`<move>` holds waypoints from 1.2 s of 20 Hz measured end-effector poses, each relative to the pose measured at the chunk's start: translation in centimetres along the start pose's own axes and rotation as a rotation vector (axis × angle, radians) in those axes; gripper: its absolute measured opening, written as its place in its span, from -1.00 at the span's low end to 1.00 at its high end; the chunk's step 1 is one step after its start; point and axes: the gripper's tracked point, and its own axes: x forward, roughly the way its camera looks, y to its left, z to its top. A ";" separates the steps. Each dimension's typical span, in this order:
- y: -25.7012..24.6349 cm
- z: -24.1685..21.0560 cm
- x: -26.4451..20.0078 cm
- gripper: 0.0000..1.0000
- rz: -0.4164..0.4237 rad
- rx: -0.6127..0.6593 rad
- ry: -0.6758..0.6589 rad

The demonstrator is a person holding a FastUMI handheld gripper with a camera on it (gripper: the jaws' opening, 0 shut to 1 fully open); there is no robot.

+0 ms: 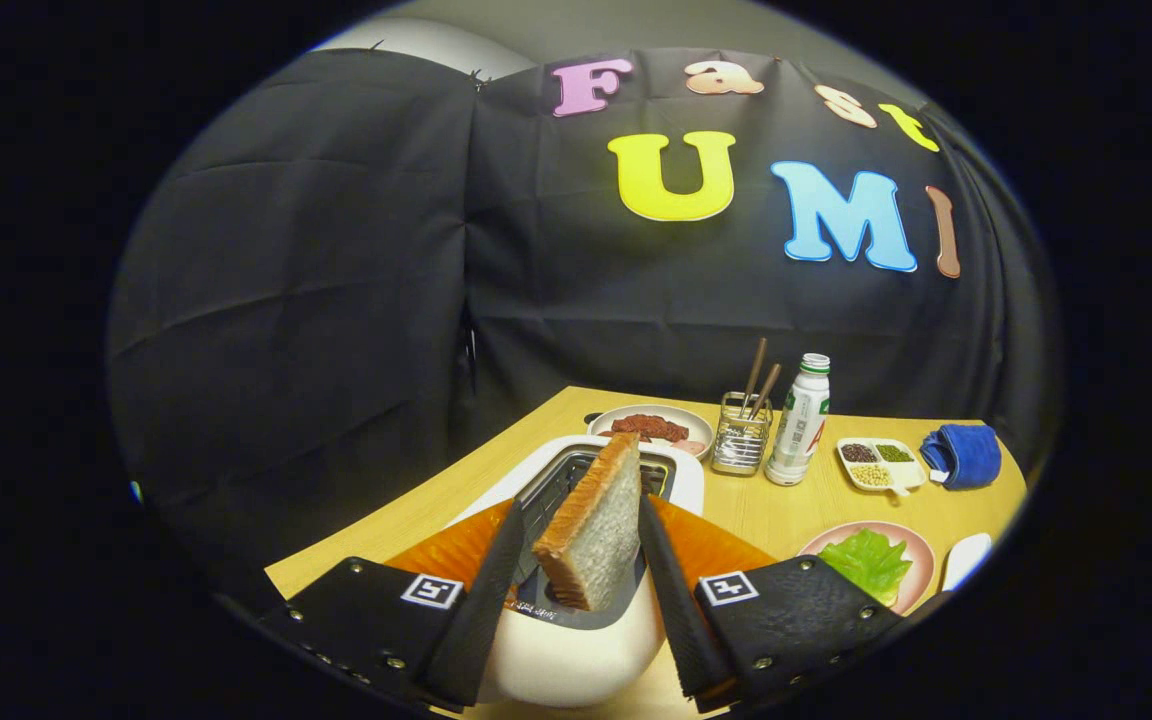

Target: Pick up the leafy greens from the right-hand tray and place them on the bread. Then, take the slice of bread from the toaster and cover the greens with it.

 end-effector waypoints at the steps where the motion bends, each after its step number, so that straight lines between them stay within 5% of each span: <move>1: -0.4 -0.3 0.0 0.42 -0.023 -0.001 -0.002; 3: -0.3 -0.2 0.0 -0.28 -0.027 -0.010 -0.005; 5: -1.5 -0.2 0.0 -0.32 -0.080 -0.017 -0.013; 6: -1.3 0.1 -0.2 -0.76 -0.068 -0.005 -0.021; 24: -4.5 7.2 -5.9 -0.77 0.040 0.130 -0.194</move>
